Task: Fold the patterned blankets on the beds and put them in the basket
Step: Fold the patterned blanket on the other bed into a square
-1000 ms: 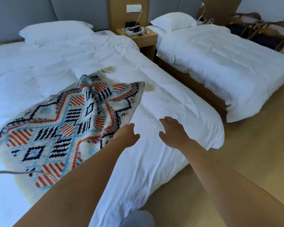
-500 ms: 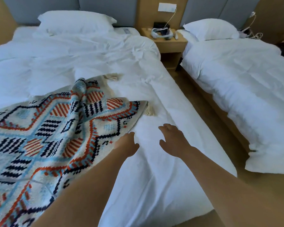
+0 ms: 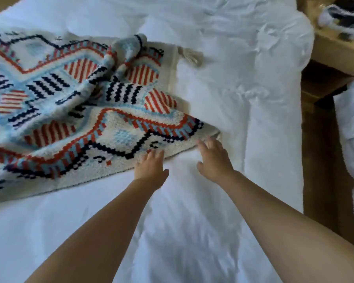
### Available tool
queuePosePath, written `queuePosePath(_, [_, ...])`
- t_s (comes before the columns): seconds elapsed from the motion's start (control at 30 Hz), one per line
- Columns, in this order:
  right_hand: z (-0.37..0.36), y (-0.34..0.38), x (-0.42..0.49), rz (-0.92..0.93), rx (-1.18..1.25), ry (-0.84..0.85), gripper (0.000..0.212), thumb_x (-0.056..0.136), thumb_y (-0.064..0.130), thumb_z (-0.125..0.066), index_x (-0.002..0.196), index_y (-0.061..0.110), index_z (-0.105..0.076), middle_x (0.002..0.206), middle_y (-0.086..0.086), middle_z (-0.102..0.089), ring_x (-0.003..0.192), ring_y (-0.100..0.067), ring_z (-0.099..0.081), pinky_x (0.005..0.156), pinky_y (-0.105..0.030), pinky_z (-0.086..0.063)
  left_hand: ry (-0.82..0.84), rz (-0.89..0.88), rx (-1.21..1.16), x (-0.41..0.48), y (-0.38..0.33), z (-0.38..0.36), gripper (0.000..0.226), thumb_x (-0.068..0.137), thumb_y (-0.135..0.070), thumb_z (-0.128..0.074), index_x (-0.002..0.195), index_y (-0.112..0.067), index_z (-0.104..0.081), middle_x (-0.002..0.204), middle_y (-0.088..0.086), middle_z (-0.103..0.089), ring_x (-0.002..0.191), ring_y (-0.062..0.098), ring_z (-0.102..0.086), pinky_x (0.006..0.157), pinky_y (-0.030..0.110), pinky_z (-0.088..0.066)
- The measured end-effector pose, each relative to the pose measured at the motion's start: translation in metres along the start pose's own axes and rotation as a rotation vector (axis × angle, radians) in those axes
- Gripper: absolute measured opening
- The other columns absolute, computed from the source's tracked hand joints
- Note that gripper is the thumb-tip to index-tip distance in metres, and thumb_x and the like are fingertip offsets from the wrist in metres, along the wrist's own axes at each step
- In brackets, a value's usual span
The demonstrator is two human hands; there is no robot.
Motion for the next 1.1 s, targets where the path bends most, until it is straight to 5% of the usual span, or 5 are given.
queuePosePath(0.2, [-0.042,-0.023,0.078,-0.010,-0.117,-0.074,0.079,0.084,0.028,-0.058,0.147,0.026,-0.010,0.156,-0.009,-0.012,0.141,-0.035,-0.009,0.111,-0.053,-0.015,-0.220,0.043,0.050,0.035,0.016,-0.046,0.060,0.093,-0.043,-0.042,0.145,-0.028,-0.017,0.151,0.003,-0.025,0.138,0.027,-0.020,0.108,0.046,-0.020])
queuePosePath(0.33, [-0.059,-0.030,0.115,0.011,-0.135,-0.080,0.046,0.087,0.018,-0.051,0.132,0.019,-0.041,0.138,-0.009,-0.043,0.130,-0.032,-0.034,0.101,-0.050,-0.032,-0.367,0.049,0.093,0.056,0.022,-0.067,0.044,0.097,-0.039,-0.036,0.140,-0.028,-0.032,0.134,0.002,-0.044,0.124,0.028,-0.034,0.102,0.043,-0.023])
queuePosePath(0.47, [-0.062,-0.031,0.122,0.060,-0.147,-0.235,0.029,0.084,0.008,-0.050,0.113,0.011,-0.051,0.122,-0.015,-0.051,0.115,-0.036,-0.044,0.088,-0.046,-0.039,-0.451,0.048,0.030,0.066,0.024,-0.071,0.036,0.096,-0.024,-0.041,0.132,-0.026,-0.048,0.117,0.004,-0.053,0.113,0.029,-0.039,0.101,0.044,-0.023])
queuePosePath(0.67, [-0.086,-0.033,0.066,0.053,-0.075,-0.255,0.022,0.084,0.014,-0.050,0.103,0.004,-0.051,0.108,-0.020,-0.062,0.101,-0.038,-0.055,0.083,-0.042,-0.039,-0.401,0.097,-0.041,0.053,0.011,-0.055,0.019,0.089,-0.008,-0.036,0.100,-0.014,-0.049,0.105,0.006,-0.057,0.101,0.027,-0.044,0.089,0.043,-0.030])
queuePosePath(1.1, [-0.145,-0.107,-0.116,0.122,-0.256,-0.081,0.030,0.089,0.031,-0.047,0.114,0.016,-0.048,0.103,-0.008,-0.068,0.098,-0.030,-0.061,0.078,-0.036,-0.041,-0.258,0.019,0.093,-0.121,-0.049,-0.154,0.019,0.095,-0.020,-0.030,0.102,-0.016,-0.048,0.105,0.003,-0.055,0.097,0.024,-0.045,0.082,0.035,-0.029])
Point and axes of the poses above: each hand's wrist, its own x-axis towards the middle knuckle, its own z-axis out of the back of the hand, y = z × x, the point moved 5 cm from there along x, towards the middle knuckle
